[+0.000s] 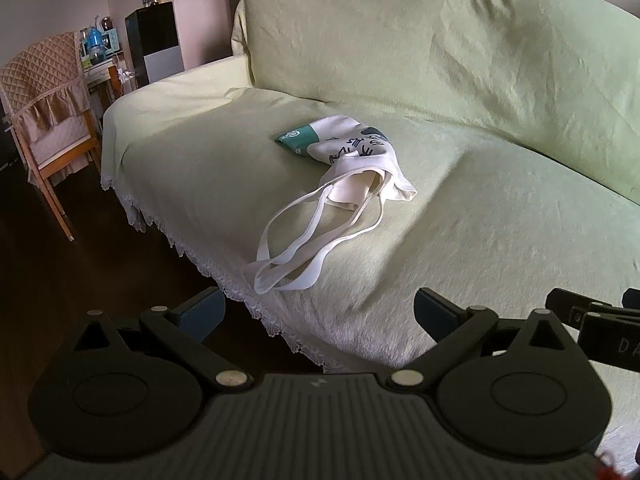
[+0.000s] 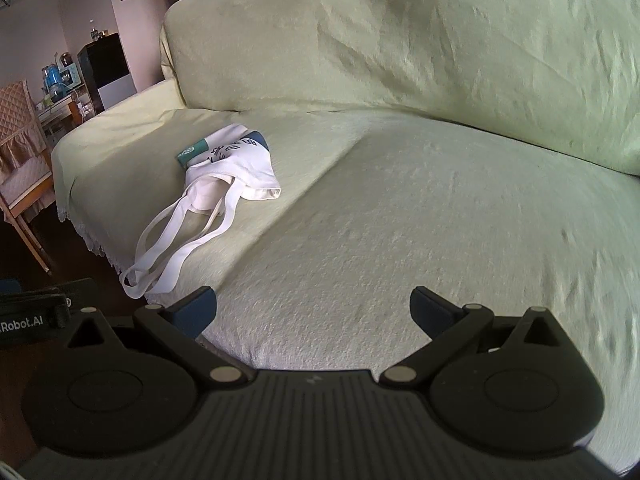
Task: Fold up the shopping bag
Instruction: 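Move both grippers toward the crumpled white tote bag on the sofa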
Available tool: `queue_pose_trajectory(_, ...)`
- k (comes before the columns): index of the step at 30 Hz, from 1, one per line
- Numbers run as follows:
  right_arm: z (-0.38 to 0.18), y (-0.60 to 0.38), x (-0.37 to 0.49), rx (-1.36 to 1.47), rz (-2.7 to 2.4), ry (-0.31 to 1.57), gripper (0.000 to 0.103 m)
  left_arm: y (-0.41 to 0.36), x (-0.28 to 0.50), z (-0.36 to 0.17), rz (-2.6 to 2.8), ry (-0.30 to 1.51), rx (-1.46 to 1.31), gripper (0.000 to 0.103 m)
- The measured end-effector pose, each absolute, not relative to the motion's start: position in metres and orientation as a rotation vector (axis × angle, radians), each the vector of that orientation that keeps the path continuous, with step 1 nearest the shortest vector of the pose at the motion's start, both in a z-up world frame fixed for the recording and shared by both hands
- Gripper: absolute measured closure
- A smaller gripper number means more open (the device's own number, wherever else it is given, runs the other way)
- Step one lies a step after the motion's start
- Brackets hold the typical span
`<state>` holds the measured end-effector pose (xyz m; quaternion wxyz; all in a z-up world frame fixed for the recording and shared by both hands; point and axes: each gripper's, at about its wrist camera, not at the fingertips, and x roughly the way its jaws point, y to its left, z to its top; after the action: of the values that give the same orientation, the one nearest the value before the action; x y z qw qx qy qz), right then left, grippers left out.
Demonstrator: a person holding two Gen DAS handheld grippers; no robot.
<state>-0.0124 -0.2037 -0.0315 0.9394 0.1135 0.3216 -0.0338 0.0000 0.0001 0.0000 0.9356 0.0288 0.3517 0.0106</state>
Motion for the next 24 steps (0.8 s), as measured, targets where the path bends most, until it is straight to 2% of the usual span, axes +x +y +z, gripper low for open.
queue_pose_trajectory(24, -0.047, -0.205, 0.027, 0.204, -0.091, 0.719, 0.001, 0.002, 0.026, -0.005, 0.012, 0.760, 0.052, 0.002)
